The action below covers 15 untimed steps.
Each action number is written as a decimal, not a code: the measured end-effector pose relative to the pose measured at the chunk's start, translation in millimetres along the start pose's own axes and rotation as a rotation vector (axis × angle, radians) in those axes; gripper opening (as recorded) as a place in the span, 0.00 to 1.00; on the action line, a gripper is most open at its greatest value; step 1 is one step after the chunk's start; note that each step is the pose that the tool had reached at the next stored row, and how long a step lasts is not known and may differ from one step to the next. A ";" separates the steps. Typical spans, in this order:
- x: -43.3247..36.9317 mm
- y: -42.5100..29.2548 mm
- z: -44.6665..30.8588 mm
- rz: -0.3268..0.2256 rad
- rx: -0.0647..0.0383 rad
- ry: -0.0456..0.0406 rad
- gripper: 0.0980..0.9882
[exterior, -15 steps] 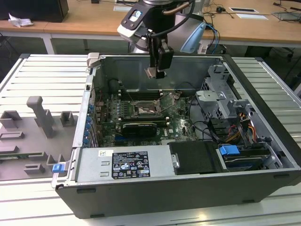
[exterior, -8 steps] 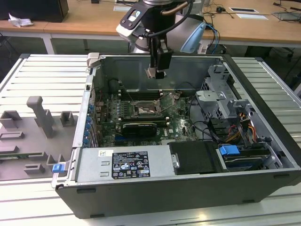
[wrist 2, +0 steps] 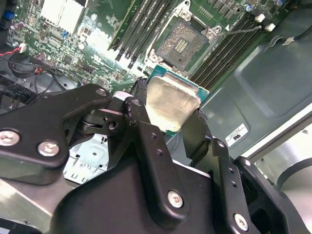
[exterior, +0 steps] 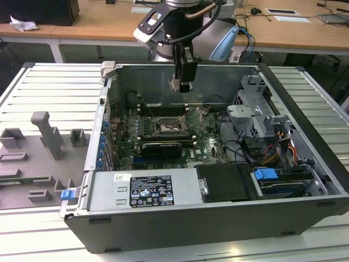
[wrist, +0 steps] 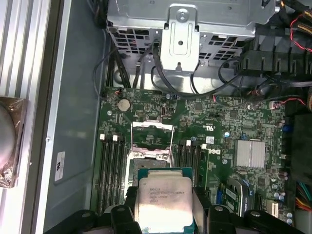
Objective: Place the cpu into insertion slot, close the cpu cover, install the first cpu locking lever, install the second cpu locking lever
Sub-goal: 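Place the cpu into insertion slot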
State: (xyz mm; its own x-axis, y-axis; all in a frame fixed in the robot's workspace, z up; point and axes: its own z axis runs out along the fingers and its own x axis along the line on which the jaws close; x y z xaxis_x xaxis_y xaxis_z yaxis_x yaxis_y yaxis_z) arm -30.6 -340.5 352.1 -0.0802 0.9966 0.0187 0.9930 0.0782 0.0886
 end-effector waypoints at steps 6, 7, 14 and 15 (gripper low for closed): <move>0.0 -1.1 2.7 0.000 0.000 0.0000 0.48; 0.0 -1.2 2.9 0.000 0.000 -0.0001 0.48; -0.1 -1.5 6.7 0.000 0.000 -0.0013 0.48; -0.1 -1.5 7.2 0.000 0.000 -0.0013 0.48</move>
State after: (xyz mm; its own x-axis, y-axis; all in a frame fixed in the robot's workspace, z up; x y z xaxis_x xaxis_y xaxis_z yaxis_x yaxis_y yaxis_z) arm -31.5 -340.5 344.8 -0.0805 0.9966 0.0174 0.9930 0.0787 0.0886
